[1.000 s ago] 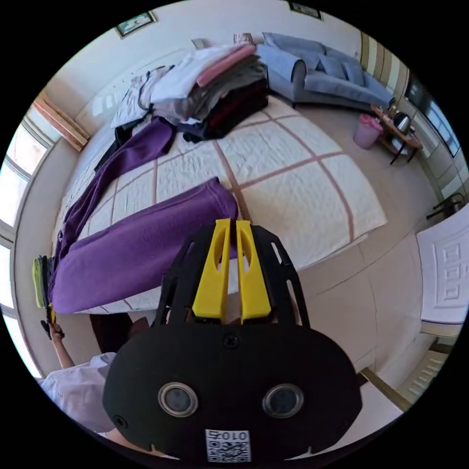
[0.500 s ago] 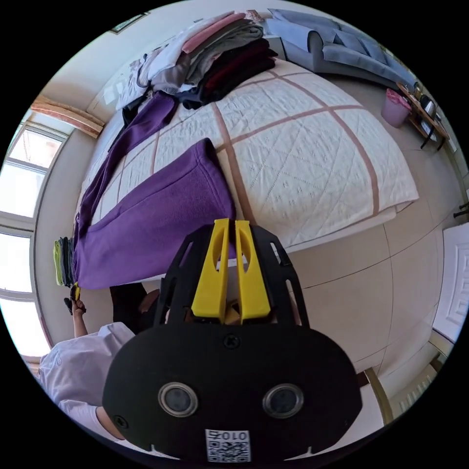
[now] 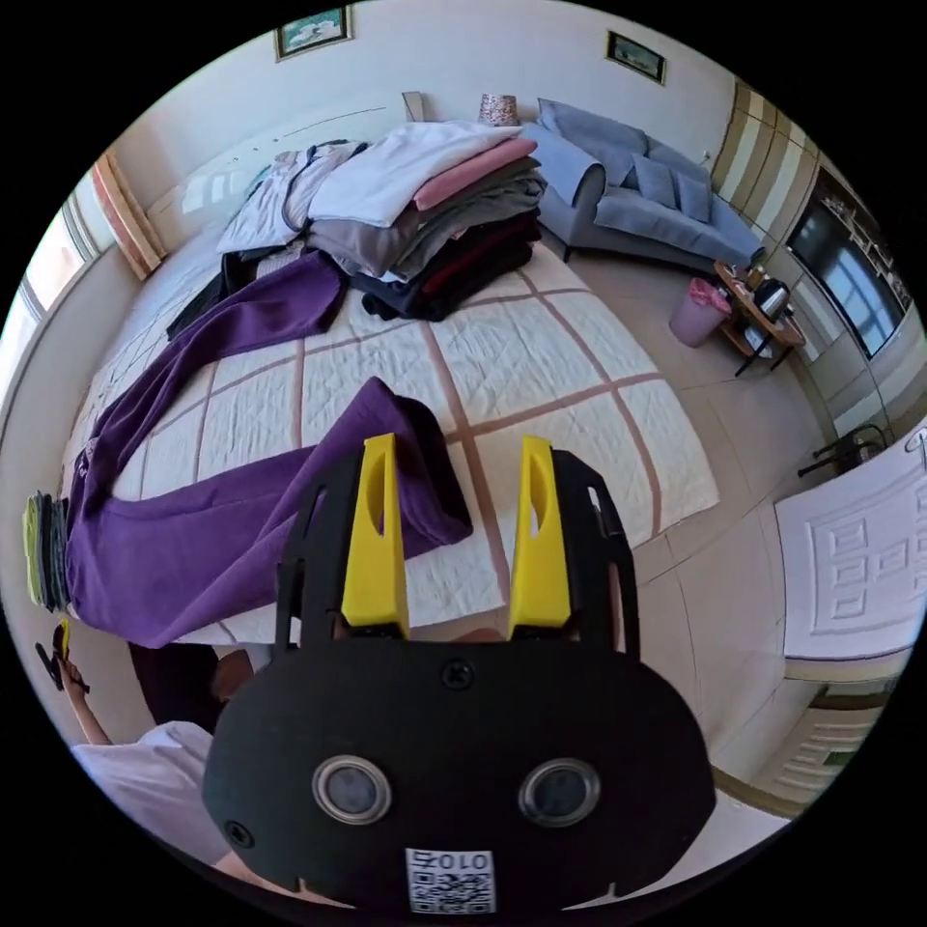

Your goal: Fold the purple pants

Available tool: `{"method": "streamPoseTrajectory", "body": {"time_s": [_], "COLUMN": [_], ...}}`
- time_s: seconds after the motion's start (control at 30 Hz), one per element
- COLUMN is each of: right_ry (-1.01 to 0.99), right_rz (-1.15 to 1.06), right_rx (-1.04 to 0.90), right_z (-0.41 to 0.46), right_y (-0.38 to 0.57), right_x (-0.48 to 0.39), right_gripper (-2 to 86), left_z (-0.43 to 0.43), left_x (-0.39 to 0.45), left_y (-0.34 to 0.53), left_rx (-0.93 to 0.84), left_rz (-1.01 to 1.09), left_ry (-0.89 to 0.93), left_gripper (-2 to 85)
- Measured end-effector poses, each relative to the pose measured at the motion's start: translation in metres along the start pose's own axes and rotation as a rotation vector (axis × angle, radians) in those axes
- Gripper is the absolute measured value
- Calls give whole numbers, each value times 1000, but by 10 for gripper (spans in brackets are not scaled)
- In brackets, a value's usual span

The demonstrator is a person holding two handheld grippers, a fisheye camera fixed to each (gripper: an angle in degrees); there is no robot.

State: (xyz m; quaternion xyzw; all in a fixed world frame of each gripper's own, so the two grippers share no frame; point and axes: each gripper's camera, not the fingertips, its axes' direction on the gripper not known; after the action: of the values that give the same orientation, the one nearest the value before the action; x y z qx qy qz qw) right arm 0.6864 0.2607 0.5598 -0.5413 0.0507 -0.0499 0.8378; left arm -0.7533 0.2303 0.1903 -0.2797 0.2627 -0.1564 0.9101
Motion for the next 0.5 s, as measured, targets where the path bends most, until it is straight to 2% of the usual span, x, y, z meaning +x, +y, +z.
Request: {"method": "streamPoseTrajectory", "body": {"time_s": [0.07,0.2,0.37,0.5], "right_ry": [-46,-199,-443,-607], "right_rz": [0,16,103,66], "right_rx": [-62,-35,79,14], "right_z": [14,31,18,38], "right_y": [-2,34,86,108], "right_x": [3,24,88,137], "right_gripper": [117,46,40,38], "left_z": [3,18,49,66], "left_x": [11,11,9,11], "left_y": [-6,-2,1,-3], "left_rx": [34,11,-52,-73], "left_rz": [3,-31,-62,-71], "left_ry": [13,20,36,28], "left_gripper": [51,46,40,37]}}
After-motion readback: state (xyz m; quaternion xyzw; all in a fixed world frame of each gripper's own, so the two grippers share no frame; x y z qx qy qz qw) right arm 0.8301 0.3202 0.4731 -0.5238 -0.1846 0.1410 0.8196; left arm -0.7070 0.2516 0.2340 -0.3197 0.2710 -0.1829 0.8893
